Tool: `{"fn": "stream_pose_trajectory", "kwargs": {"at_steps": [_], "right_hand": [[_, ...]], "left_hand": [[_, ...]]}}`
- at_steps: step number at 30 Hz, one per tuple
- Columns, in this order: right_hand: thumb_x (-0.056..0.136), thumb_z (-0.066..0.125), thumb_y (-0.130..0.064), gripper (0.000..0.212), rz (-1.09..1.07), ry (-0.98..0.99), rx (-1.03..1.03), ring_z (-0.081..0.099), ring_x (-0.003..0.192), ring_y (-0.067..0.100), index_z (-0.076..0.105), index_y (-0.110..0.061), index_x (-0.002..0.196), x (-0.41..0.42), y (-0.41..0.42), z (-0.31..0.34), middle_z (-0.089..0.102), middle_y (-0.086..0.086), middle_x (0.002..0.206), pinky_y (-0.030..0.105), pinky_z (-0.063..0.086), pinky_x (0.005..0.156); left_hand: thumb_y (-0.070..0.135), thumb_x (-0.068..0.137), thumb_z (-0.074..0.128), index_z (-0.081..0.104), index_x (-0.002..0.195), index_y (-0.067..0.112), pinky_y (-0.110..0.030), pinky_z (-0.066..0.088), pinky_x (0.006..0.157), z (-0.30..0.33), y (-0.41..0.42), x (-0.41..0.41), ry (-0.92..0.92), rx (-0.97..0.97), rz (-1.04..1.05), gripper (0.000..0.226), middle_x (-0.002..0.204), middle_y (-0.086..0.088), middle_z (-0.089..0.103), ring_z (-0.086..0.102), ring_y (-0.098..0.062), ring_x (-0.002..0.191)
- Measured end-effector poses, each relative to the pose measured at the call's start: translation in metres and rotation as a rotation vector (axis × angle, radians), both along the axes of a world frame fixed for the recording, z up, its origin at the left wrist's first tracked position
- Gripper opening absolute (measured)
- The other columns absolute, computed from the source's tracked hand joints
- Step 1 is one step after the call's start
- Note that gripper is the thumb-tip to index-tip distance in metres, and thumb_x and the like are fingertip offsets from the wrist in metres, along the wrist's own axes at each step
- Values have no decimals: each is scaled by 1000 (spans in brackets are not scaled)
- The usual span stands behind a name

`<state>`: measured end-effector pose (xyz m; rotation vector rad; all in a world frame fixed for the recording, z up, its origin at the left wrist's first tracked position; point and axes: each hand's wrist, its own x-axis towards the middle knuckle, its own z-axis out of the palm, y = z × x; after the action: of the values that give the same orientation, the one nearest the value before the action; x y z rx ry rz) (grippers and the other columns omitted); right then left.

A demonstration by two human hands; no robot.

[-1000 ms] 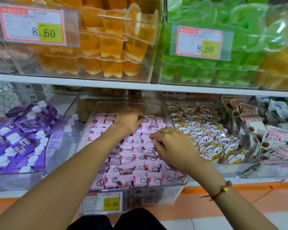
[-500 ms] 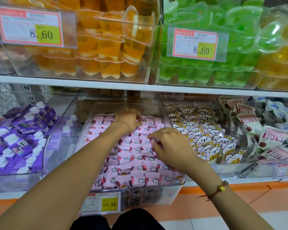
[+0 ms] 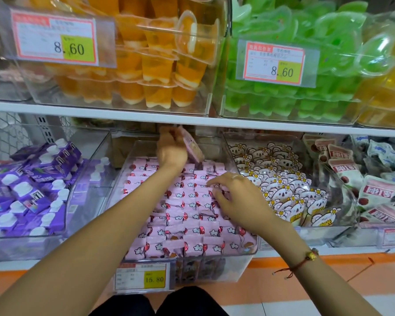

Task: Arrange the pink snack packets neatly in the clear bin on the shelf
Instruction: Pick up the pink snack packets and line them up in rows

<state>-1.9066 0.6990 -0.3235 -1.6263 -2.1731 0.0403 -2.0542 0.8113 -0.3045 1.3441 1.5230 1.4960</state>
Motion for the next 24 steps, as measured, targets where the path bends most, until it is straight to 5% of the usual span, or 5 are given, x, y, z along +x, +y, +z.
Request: {"fn": "stream_pose_trajectory", "kwargs": {"at_steps": [6,10,14,18,24], "right_hand": [[92,57,-24,34,-27,477,57,53,104,7,53,-24,125,-3,5,11,57,-5,121,29,46,93],[83,70,-26,55,45,504,98,47,105,1,46,-23,132,-9,4,23,49,-7,119,11,38,85],[82,72,-26,21,36,717,71,63,71,-1,69,-21,102,-8,1,32,71,-12,84,14,48,62],[78,74,-36,29,-94,1172,-279,70,65,15,72,-11,93,0,3,41,75,6,79,19,57,58],[88,49,-57,49,-55,1350,-535,72,71,19,63,-13,104,5,6,42,75,11,87,19,54,52]], "left_hand": [[19,98,49,53,108,8,-20,55,70,8,-43,-17,-737,-258,-106,15,92,-7,67,66,-12,79],[14,95,53,58,101,6,-23,57,53,12,-68,-18,-940,-479,-295,11,82,-10,69,68,-15,65],[25,97,51,53,114,14,-24,57,55,13,-76,-23,-677,-413,-463,20,95,-9,70,72,-13,70],[42,91,55,56,120,25,-20,55,64,12,-82,-28,-197,-253,-642,34,113,1,65,70,-9,89],[48,86,58,64,114,20,-20,56,61,12,-81,-28,-205,-313,-545,40,97,6,69,70,-2,79]]}}
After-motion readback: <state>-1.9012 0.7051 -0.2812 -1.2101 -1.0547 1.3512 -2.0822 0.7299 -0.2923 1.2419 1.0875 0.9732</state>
